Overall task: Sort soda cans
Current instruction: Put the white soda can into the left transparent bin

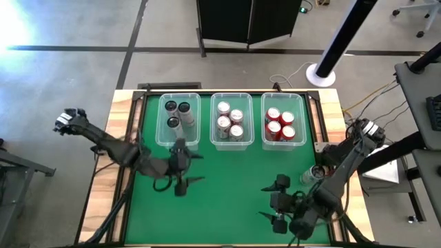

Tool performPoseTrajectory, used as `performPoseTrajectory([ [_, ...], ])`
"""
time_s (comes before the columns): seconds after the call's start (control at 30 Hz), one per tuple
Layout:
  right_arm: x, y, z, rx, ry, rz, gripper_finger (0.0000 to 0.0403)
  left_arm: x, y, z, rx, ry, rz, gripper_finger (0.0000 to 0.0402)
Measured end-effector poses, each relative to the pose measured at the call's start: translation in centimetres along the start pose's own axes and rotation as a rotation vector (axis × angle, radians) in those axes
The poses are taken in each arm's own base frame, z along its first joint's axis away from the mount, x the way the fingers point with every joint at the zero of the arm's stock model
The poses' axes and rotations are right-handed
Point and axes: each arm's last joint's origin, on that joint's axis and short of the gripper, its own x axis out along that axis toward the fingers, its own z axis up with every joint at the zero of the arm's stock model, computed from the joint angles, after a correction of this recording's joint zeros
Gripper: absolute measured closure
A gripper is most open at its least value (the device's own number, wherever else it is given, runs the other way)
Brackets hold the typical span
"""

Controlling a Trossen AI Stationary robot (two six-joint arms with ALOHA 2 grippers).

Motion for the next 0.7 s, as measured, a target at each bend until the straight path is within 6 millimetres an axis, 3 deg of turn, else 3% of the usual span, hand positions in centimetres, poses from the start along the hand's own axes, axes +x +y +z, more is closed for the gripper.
performPoseTrajectory([
  [0.17, -1.4, 0.2, 0.5, 0.018, 0.320, -0.131, 0.0038, 0.6, -2.7, -3.5, -0.008, -0.123, -0.091, 0.0086],
  [0.37, -2.7, -0.8, 0.5, 0.044, 0.613, -0.277, 0.0038, 1.3, -3.5, -6.3, -0.009, -0.185, -0.126, 0.0086],
  [0.5, -4.3, -2.4, 0.6, 0.074, 0.633, -0.242, 0.0038, 1.9, -3.7, -7.1, 0.011, -0.161, -0.119, 0.0086],
  [0.7, -7.3, -6.7, -0.1, -0.021, 0.589, -0.175, 0.0038, 1.9, -4.0, -6.0, 0.013, -0.176, -0.121, 0.0086],
])
